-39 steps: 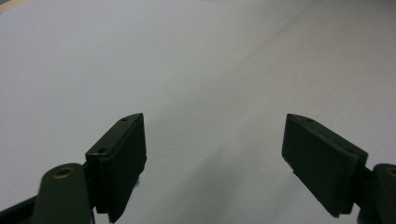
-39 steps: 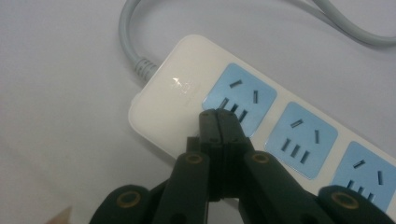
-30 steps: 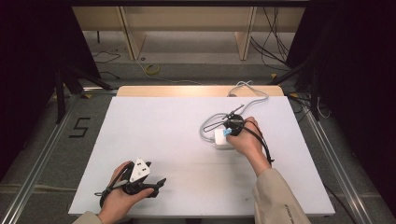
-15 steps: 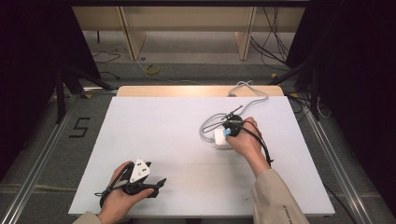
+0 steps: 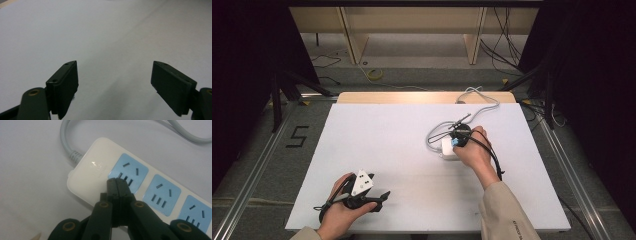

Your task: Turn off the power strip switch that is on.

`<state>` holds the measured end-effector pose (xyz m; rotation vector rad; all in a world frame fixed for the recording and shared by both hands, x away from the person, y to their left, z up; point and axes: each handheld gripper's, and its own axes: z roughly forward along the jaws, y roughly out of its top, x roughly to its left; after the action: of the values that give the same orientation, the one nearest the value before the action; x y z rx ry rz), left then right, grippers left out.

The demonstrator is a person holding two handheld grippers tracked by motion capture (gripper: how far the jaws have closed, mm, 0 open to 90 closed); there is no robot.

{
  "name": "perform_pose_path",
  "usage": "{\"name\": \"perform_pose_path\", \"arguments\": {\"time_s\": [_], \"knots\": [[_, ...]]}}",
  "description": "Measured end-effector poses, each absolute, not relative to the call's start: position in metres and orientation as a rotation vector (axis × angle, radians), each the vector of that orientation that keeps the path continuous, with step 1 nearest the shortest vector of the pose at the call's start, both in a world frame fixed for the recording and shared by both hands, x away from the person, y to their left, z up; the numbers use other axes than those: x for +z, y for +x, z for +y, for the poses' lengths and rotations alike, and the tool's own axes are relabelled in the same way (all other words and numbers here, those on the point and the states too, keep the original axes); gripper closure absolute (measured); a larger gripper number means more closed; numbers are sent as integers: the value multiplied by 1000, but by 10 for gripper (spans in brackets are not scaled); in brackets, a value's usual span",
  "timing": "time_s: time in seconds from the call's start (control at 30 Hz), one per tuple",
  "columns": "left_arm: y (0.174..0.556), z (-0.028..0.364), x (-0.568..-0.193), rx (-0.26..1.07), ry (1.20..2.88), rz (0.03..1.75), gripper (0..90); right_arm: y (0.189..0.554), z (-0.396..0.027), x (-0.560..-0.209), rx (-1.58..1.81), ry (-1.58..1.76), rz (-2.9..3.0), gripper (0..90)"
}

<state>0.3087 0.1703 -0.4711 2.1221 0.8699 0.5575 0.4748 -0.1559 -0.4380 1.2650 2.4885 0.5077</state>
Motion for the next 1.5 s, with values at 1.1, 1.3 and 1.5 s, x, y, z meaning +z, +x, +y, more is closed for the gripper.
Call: {"name": "perform_pose_path", "arguments": {"time_s": [1.1, 1.3, 1.5], "knots": [[310, 171, -472, 551, 2119, 878, 220, 460, -174, -419, 714, 1247, 2424, 900], [310, 172, -472, 547, 2124, 882, 219, 454, -177, -414, 726, 1222, 2457, 897], [310, 172, -473, 543, 2126, 887, 220, 444, -184, -411, 745, 1205, 2471, 868]]}}
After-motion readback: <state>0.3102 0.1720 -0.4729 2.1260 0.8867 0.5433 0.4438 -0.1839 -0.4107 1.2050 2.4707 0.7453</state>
